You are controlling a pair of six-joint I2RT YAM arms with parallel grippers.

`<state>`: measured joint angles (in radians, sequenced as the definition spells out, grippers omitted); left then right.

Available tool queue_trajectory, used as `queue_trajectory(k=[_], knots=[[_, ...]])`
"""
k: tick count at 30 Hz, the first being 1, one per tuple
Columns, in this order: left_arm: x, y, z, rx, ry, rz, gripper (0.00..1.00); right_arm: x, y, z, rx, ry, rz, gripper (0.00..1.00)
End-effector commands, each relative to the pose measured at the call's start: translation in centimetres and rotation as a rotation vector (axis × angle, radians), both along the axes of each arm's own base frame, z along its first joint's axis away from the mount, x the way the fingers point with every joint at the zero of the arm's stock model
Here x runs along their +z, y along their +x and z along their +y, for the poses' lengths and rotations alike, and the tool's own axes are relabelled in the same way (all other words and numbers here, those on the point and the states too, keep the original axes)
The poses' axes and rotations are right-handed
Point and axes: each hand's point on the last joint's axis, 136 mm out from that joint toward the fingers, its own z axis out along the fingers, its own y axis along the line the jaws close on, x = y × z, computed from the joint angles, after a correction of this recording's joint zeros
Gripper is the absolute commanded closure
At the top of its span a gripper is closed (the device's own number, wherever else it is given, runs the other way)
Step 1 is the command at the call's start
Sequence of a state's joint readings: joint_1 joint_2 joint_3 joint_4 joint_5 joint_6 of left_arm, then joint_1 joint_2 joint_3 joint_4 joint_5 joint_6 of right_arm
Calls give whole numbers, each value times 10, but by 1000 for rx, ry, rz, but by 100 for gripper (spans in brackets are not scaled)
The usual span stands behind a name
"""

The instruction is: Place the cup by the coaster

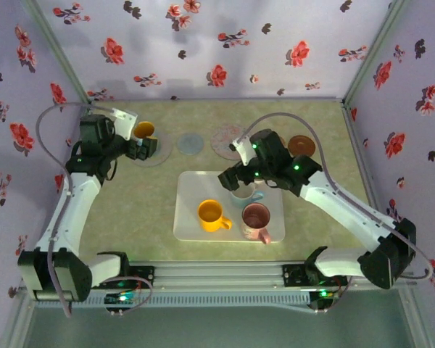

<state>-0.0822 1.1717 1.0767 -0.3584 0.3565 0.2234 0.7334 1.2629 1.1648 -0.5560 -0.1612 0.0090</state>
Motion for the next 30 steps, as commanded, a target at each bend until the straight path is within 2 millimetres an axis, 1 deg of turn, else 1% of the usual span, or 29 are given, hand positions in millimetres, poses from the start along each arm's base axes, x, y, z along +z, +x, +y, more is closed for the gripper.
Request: queue_trajectory(k=[1, 6, 10, 17, 20, 24, 30], knots=[[-3, -31, -20, -106, -13, 67, 0, -9, -19, -7, 26, -26, 44, 0], [-11, -54, -39, -129, -77, 111, 0, -15, -39, -5, 61, -13, 99, 0], [-19, -72, -52, -137, -119, 159, 0, -27, -57, -2, 98, -34, 152, 0], [-37, -98, -68, -133, -155, 221, 0, -45, -82, 5, 148, -46, 218, 0], [-41, -107, -72, -104, -181, 245, 0, -54, -88, 6, 136, -43, 239, 0], [-49, -114, -73, -66, -220, 291, 0, -59, -98, 11, 135, -25, 253, 0], [-64, -123, -76, -34, -244, 368, 0, -70, -112, 16, 163, -61, 292, 0]])
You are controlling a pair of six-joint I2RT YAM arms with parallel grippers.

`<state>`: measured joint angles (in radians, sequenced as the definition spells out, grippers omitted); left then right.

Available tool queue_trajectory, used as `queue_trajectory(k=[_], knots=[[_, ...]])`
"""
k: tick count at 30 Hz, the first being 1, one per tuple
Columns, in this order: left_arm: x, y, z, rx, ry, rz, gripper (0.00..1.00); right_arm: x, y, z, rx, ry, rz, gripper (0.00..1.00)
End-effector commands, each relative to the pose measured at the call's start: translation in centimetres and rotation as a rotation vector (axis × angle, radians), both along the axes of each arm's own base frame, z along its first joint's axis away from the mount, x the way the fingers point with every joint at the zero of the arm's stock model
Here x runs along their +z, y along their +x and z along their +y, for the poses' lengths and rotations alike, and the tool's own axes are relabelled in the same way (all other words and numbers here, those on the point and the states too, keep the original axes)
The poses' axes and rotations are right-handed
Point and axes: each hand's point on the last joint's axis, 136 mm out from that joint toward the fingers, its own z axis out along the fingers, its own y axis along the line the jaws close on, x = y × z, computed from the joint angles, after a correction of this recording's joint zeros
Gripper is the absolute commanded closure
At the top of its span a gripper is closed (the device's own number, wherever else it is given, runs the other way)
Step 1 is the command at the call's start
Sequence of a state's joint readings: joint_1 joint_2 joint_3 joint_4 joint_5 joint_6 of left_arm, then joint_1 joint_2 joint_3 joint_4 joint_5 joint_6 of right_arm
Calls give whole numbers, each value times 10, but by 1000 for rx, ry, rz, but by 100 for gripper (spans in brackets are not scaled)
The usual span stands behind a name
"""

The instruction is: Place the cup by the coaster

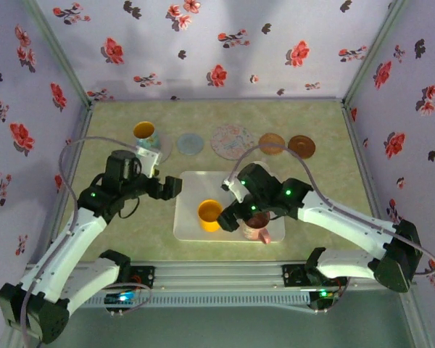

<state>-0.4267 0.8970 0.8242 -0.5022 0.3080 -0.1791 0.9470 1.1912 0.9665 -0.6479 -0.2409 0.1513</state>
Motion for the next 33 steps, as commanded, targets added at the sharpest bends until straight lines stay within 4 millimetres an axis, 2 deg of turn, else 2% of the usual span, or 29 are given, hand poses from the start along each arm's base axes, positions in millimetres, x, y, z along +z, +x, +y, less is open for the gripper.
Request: queue_trajectory(k=[1, 15, 21, 33], knots=[[-10, -6, 2, 52, -21, 72, 0, -1, -8, 7, 6, 17, 24, 1], [-43, -23, 1, 98, -33, 212, 0, -22, -24, 26, 61, -38, 96, 4], [-47, -19, 3, 97, 0, 207, 0, -28, -31, 33, 90, -64, 141, 7], [-55, -6, 6, 121, 64, 207, 0, -36, -43, 37, 131, -130, 215, 8]])
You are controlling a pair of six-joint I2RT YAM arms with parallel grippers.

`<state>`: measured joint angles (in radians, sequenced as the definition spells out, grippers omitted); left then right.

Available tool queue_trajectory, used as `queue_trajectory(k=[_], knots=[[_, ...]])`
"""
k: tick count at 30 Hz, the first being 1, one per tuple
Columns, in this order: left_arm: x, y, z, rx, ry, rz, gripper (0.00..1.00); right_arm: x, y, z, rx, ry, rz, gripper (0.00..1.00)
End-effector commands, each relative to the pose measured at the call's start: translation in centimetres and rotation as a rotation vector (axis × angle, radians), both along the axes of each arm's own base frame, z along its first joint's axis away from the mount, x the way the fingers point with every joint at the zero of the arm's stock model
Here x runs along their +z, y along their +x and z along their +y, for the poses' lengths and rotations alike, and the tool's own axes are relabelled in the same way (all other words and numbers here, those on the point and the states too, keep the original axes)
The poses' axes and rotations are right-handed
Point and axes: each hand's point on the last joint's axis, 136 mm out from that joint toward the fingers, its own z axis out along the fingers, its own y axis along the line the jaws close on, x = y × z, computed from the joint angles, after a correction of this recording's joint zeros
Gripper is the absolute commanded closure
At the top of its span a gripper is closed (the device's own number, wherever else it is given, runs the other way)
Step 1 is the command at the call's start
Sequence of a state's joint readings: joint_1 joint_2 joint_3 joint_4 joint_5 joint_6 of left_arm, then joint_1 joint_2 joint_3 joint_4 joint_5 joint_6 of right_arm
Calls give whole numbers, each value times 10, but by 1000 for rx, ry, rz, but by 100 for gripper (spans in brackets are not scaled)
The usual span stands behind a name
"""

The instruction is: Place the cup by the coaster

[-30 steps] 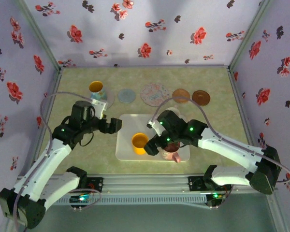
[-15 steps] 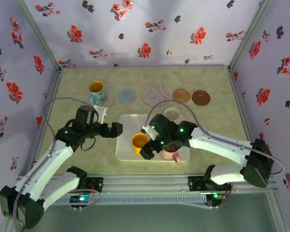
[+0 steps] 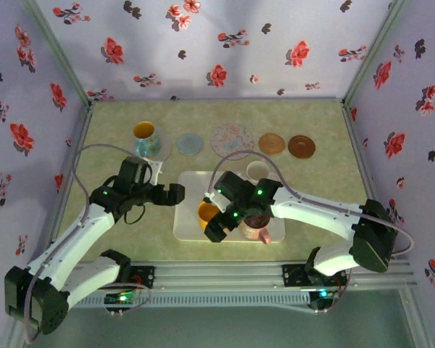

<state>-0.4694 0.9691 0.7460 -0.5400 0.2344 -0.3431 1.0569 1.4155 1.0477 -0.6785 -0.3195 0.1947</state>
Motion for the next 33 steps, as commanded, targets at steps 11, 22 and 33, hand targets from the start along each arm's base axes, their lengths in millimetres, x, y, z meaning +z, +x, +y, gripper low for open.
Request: queue_trajectory(k=[11, 22, 33], knots=[[2, 4, 6, -1, 40, -16, 0, 0, -14, 10, 50, -29, 74, 8], [-2, 6, 6, -8, 49, -7, 0, 10, 8, 5, 21, -59, -64, 8], [-6, 11, 8, -9, 60, -1, 0, 0, -10, 17, 71, -37, 57, 8]])
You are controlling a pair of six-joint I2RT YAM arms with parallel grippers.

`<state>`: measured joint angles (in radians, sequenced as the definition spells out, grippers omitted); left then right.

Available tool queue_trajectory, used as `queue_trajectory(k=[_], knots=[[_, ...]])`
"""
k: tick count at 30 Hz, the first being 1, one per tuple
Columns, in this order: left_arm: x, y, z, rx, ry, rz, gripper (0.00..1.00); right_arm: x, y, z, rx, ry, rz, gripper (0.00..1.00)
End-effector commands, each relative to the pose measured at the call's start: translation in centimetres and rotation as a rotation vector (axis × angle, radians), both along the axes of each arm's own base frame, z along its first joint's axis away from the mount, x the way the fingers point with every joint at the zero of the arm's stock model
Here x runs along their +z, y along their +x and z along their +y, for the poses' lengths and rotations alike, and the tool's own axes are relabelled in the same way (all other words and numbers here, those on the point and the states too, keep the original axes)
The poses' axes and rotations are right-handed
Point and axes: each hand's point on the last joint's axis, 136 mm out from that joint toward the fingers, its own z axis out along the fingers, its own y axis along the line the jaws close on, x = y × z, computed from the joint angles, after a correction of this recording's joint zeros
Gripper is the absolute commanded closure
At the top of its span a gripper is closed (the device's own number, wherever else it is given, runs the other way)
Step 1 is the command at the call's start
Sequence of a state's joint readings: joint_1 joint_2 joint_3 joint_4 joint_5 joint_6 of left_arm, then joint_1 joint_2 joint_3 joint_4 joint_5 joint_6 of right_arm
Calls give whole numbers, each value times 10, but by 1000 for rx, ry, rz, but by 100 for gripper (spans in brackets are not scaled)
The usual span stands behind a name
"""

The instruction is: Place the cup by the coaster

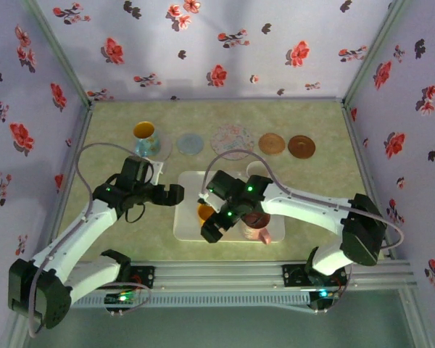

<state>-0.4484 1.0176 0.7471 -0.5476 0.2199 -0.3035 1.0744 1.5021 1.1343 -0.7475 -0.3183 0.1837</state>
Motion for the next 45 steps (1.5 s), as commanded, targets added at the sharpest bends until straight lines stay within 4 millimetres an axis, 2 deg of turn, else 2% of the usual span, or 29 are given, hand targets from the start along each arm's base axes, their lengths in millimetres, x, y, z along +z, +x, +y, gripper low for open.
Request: queue_trajectory(k=[1, 11, 28, 45], knots=[[8, 6, 1, -9, 9, -26, 0, 3, -9, 10, 46, 24, 40, 8], [7, 11, 7, 1, 18, -22, 0, -1, -12, 20, 62, 50, 77, 8], [14, 18, 13, 4, 27, -50, 0, -4, -2, 43, 61, 103, 65, 7], [19, 19, 23, 16, 42, -57, 0, -6, 24, 57, 8, 109, -24, 7]])
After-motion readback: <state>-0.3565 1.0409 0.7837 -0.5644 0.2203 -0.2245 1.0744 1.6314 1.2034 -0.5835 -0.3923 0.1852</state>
